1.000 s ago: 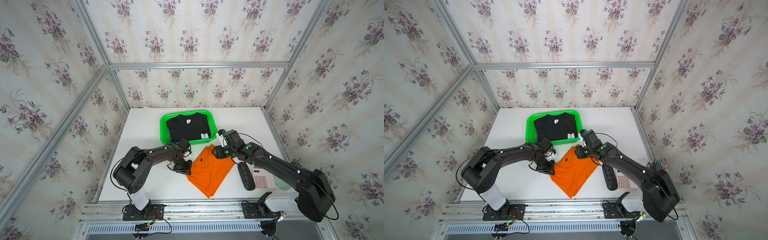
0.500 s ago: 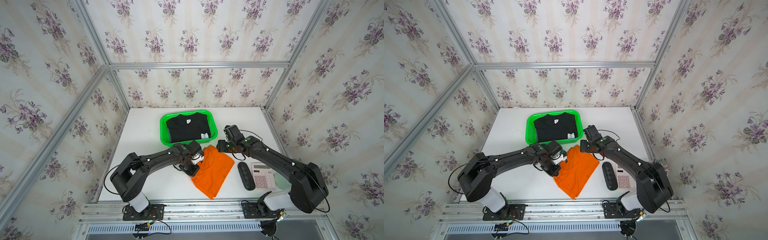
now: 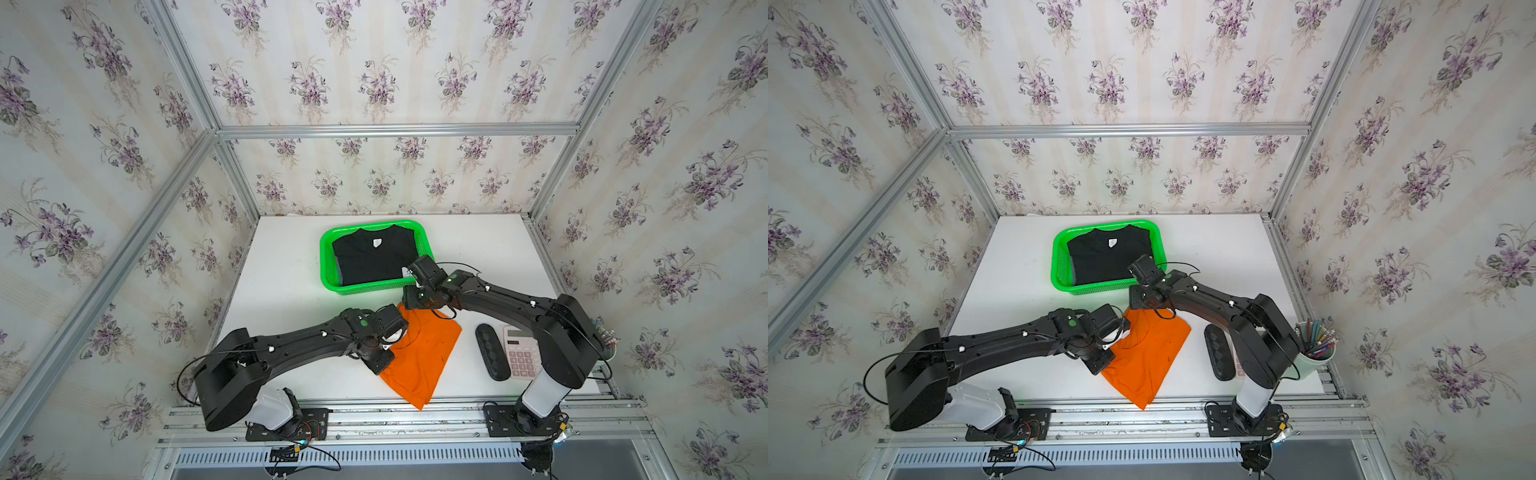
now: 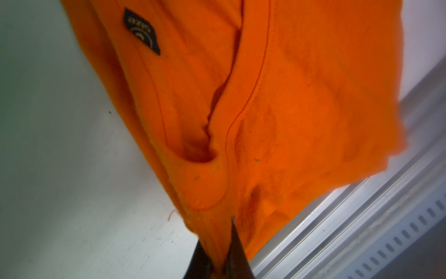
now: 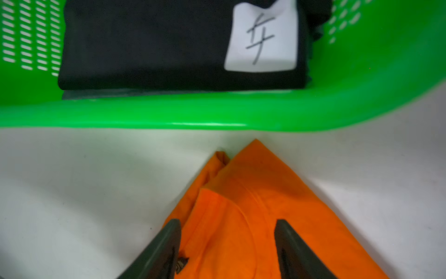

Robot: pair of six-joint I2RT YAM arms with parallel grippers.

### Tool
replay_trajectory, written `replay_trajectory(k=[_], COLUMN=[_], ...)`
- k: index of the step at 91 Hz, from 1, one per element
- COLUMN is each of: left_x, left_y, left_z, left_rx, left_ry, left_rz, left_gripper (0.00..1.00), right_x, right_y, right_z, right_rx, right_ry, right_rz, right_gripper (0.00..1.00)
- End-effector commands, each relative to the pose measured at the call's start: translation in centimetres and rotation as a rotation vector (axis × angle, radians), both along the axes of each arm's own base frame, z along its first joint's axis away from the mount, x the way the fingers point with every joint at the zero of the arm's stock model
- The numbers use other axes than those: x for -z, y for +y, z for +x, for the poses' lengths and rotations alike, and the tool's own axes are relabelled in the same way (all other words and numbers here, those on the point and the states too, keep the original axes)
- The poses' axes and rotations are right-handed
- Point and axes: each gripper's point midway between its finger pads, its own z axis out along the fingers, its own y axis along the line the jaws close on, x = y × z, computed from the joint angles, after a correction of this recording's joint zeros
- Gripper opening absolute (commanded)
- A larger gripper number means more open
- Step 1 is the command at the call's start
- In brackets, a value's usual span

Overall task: Put the folded t-shirts into the basket
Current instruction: Pick up the T-shirt from the center of the board.

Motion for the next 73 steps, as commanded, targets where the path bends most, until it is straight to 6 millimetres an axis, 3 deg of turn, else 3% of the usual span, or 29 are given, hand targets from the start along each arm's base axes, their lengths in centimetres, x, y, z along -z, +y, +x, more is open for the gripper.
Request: replay_trajectory(k=[1,36,73], left_x=[-0.6,0.3,1.6], left_y=[-0.1,1.2,2.0], left_z=[0.3,-1.0,-1.5], left_rx=[-0.144,-0.275,-0.318], left_ry=[-0.036,-0.01,0.006], left_rz=[-0.061,-0.135,-0.138], left_gripper=[0.0,0.0,0.0], right_x=[0.8,4.8,8.8], right_y=[1.2,3.1,2.0], right_z=[0.4,-0.5,-0.9], right_rx=[-0.034,-0.099,-0.064], right_ry=[-0.016,-0.002,0.005], right_rz=[-0.048,-0.255,-0.417], right_gripper=[0.67,0.71,0.7])
